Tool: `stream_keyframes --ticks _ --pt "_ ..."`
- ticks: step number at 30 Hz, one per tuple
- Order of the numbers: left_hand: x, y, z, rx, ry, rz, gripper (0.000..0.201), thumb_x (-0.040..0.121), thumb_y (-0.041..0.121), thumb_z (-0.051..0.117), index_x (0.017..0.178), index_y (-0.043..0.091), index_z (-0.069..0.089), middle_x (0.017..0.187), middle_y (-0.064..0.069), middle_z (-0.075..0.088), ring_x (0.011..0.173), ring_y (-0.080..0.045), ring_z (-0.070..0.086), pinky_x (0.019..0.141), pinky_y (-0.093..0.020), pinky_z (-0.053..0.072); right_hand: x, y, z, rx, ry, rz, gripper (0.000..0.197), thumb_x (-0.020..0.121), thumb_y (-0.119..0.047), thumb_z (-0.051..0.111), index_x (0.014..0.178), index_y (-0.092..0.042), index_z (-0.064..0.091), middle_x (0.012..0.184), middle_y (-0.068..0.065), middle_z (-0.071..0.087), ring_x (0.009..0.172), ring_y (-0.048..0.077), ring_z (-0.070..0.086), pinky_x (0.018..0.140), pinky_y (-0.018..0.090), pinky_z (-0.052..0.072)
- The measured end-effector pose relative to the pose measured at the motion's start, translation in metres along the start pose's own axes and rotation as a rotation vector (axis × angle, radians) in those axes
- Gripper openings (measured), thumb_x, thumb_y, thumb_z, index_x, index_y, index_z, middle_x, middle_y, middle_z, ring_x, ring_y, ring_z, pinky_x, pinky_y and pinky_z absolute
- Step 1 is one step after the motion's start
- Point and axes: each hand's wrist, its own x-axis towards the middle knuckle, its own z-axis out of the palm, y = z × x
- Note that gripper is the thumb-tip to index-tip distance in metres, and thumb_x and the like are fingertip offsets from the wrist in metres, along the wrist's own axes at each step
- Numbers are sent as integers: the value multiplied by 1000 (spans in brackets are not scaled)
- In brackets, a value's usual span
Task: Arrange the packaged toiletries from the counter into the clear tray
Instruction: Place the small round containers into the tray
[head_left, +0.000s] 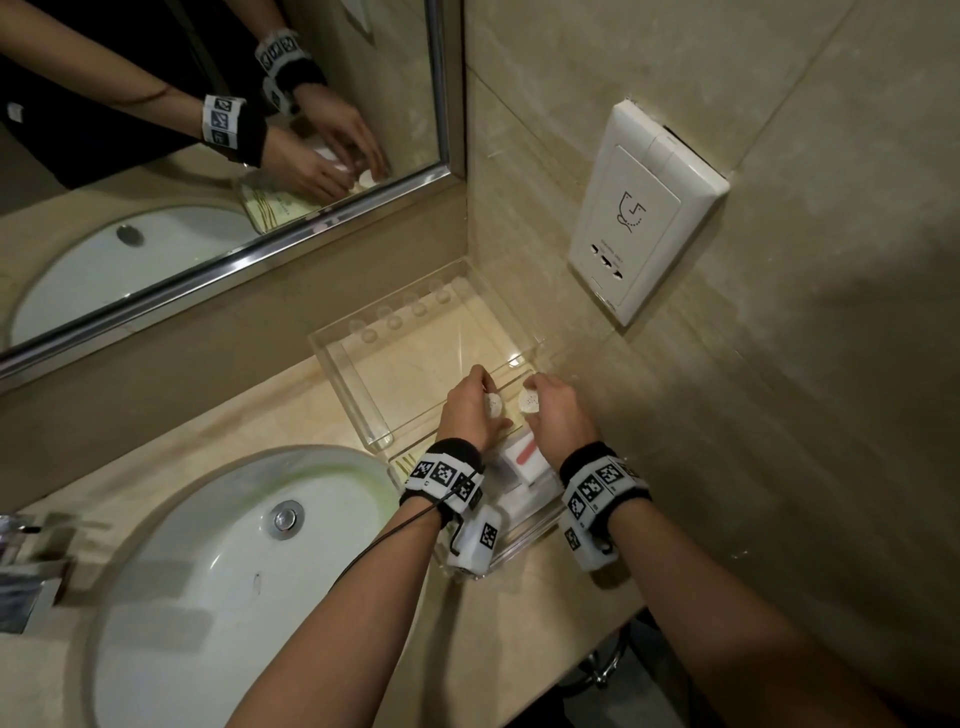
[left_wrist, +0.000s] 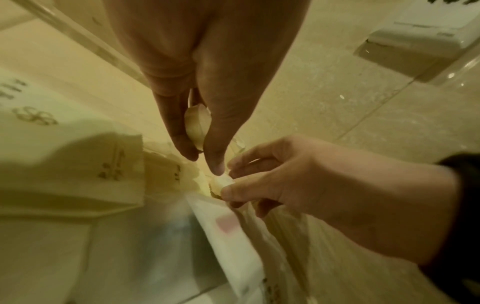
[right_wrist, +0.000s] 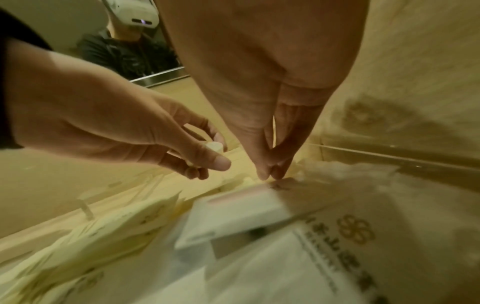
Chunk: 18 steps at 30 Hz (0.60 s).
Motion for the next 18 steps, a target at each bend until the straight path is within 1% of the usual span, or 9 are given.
stream_keyframes --ticks 3,5,7,9,11,12,14,16,18 --pt "1 -4 0 -19 8 21 37 67 7 82 98 13 61 104 -6 66 91 -19 59 84 -30 49 5 -8 -2 -117 -69 6 50 78 0 76 122 -9 55 117 9 64 95 24 66 81 38 58" --pt "1 -4 0 -32 5 18 31 71 10 81 97 13 66 110 -8 65 103 -21 59 94 -32 47 5 -11 -2 -196 -112 -15 58 73 -4 81 123 -8 52 118 10 63 100 27 63 82 39 56" --pt "1 -3 -3 -35 10 8 25 78 11 75 102 13 67 114 -10 64 109 -22 58 97 -30 45 5 -12 -2 -241 -115 -35 58 75 -4 80 124 -9 50 120 10 61 103 27 61 85 37 56" --pt "0 -4 -6 -24 11 10 24 84 9 69 108 11 66 118 -11 60 111 -22 56 94 -22 42 5 -13 -4 -229 -109 -42 55 79 -5 76 126 -11 48 124 10 57 105 26 59 88 37 55" --pt "-1 -6 -9 -6 12 16 25 86 5 65 111 11 65 120 -12 54 109 -19 54 85 -10 37 4 -14 -7 -191 -91 -36 49 84 -11 72 128 -12 49 130 9 48 105 25 59 91 37 54" --pt "-3 -6 -10 -1 18 16 25 86 5 65 110 12 65 119 -12 52 107 -18 53 82 -7 35 3 -14 -9 -179 -86 -32 45 86 -15 71 127 -13 52 131 8 44 104 24 59 92 37 54" --pt "-5 -6 -11 -9 40 10 22 84 5 67 104 14 68 114 -11 57 104 -20 57 82 -13 38 3 -13 -10 -155 -85 -21 35 88 -24 69 120 -12 60 129 7 45 103 23 60 93 40 54" --pt "-9 -6 -10 -49 59 -7 20 81 2 69 96 14 71 109 -8 66 101 -18 61 85 -20 45 3 -11 -10 -118 -74 -6 30 87 -30 69 112 -12 65 124 6 53 103 23 61 91 41 54" --pt "-13 -7 -8 -88 71 -18 19 79 0 71 92 14 72 104 -4 71 98 -15 64 85 -20 49 4 -10 -10 -133 -47 6 28 87 -31 69 108 -12 65 115 5 61 100 22 61 88 40 55"
